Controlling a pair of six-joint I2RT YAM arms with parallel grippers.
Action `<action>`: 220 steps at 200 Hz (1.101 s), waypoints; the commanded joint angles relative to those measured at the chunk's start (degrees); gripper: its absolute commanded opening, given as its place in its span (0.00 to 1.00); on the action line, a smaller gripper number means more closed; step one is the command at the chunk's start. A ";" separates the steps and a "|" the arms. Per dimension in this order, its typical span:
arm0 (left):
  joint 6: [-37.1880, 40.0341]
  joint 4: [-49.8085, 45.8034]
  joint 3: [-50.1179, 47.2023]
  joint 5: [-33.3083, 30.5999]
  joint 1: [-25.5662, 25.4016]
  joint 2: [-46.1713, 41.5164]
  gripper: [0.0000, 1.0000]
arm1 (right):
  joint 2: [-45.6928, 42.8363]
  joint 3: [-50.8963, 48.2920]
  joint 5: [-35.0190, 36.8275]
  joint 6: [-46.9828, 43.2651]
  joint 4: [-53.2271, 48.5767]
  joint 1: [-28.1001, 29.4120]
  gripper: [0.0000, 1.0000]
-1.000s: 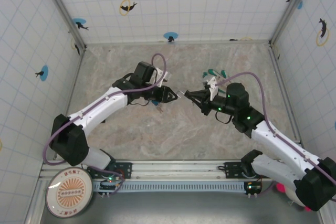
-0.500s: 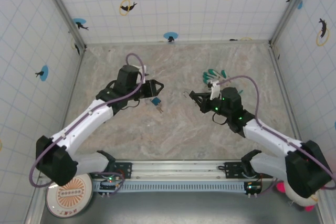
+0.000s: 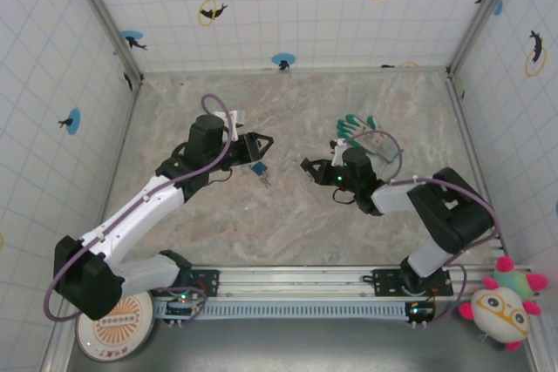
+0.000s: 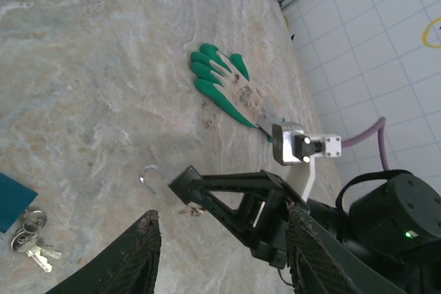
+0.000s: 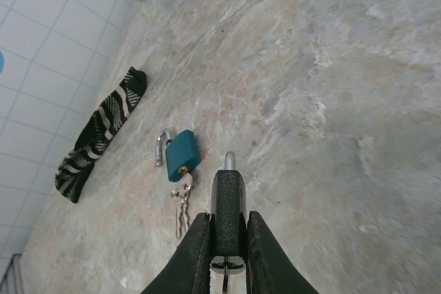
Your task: Unlock with the key
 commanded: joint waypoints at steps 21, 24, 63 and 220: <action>-1.50 3.07 -0.95 1.76 -0.08 0.95 0.50 | 8.42 4.33 -2.41 5.18 11.73 -0.11 0.00; -1.54 3.06 -0.95 1.74 -0.06 1.00 0.50 | 8.98 4.44 -2.55 5.50 12.09 -0.21 0.00; -1.56 3.15 -0.62 1.63 -0.06 1.92 0.50 | 14.34 6.13 -4.08 9.07 14.81 -1.59 0.00; -2.72 4.04 -1.35 0.11 -0.03 2.96 0.52 | 2.31 3.69 3.13 1.56 -7.35 -8.11 0.39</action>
